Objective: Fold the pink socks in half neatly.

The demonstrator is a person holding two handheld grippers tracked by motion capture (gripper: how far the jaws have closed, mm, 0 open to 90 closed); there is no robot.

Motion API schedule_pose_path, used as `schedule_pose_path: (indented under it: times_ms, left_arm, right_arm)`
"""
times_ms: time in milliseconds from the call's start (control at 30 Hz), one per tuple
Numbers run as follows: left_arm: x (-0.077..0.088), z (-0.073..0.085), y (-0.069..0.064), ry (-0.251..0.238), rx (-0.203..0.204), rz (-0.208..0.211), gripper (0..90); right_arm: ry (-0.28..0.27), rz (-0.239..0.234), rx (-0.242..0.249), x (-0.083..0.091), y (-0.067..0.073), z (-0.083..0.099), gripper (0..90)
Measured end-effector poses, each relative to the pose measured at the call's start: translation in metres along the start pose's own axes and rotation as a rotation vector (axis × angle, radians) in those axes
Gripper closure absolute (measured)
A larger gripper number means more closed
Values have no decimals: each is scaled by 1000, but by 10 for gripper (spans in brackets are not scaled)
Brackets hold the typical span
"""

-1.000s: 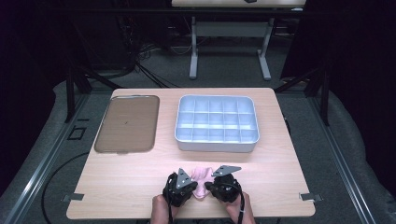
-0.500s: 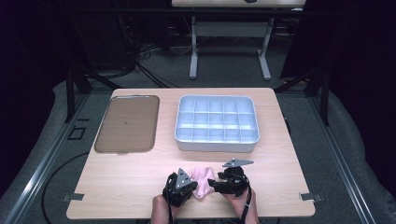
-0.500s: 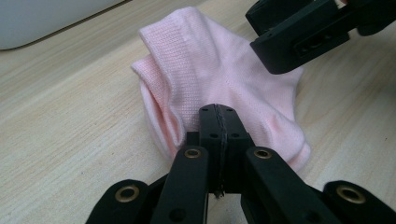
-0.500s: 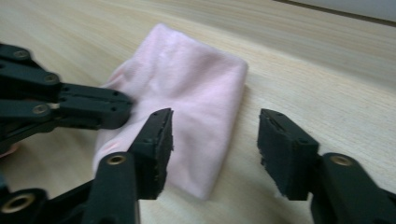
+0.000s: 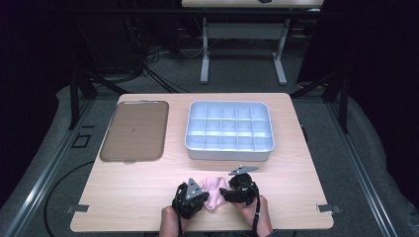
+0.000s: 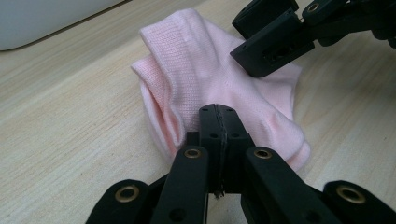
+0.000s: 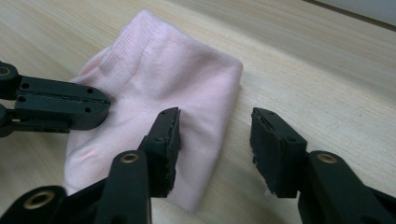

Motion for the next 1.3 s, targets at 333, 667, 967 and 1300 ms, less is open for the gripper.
schedule_pose_path:
  times_ms: [333,667,967,1300]
  left_arm:
    - [0,-1,-1,-15,4,5,898]
    - [-1,-2,-1,-9,4,11,898]
    - [-2,-2,-1,-3,9,10,898]
    - [-2,-2,-1,-5,12,18,898]
  right_arm:
    - [-32,-81,-53,1,4,3,842]
    - [-72,-6,38,17,18,-3,844]
    - [-101,13,133,23,37,-13,842]
    - [-116,-112,102,16,49,-15,842]
Point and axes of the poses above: each handheld gripper's, and its own axes: x roughly backward along the jaws, z roughly out of its underside, y roughly to its left, the point moved 10 cm from there along -x, roughly forward along the jaws, and after that the axes turned 8 degrees about -z, right-handed, at the moved point
